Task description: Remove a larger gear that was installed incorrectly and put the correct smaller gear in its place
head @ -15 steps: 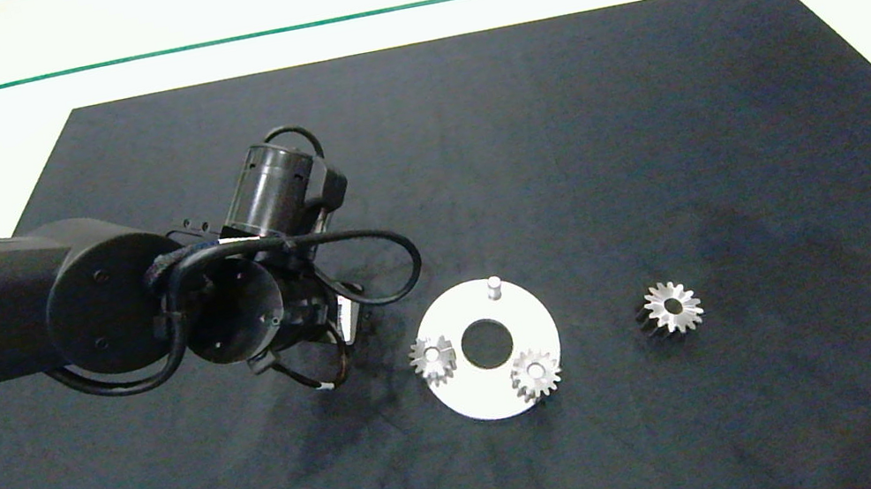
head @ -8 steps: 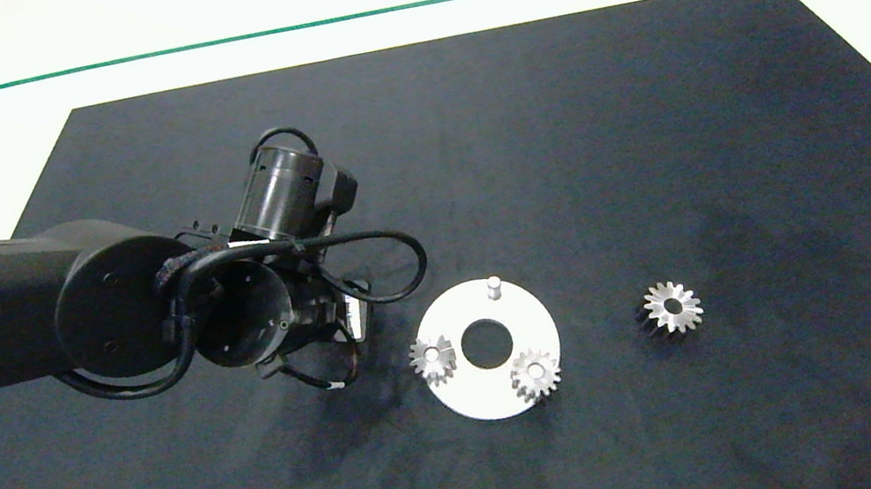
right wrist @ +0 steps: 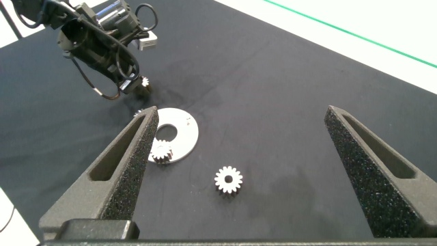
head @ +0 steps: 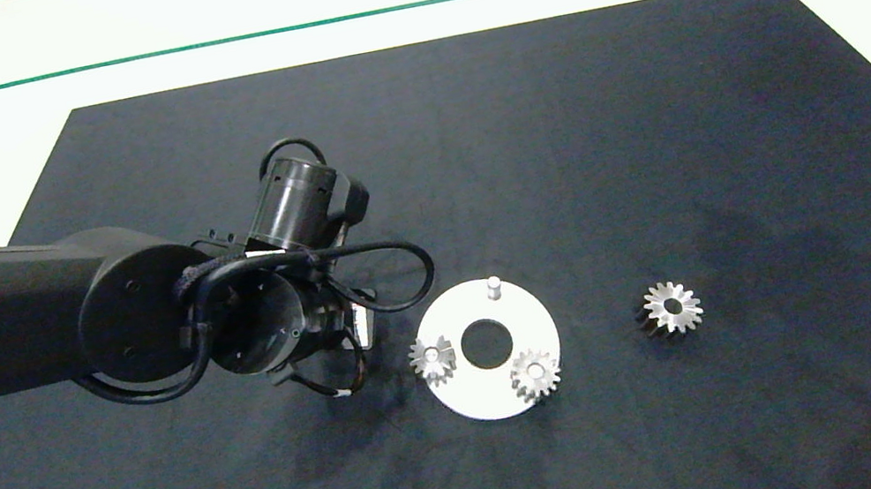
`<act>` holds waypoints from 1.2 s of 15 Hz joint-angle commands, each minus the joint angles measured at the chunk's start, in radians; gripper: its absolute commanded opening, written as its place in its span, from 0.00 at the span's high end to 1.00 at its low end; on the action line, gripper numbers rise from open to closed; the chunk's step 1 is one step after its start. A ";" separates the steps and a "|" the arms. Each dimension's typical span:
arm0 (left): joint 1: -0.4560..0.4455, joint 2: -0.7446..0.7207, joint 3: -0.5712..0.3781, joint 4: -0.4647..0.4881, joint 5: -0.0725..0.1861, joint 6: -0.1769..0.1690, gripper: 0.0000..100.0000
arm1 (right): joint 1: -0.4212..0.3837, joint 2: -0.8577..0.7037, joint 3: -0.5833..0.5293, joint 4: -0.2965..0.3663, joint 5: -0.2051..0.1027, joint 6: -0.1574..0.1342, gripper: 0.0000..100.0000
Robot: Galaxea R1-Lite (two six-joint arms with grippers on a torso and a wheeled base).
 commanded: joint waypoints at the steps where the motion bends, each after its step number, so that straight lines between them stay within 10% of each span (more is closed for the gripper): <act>1: -0.012 0.005 0.000 0.002 0.003 -0.002 0.46 | 0.001 0.000 0.000 -0.001 0.003 -0.002 0.00; 18: -0.036 0.037 -0.015 -0.005 0.003 -0.002 0.65 | 0.001 -0.003 0.000 0.001 0.006 -0.002 0.00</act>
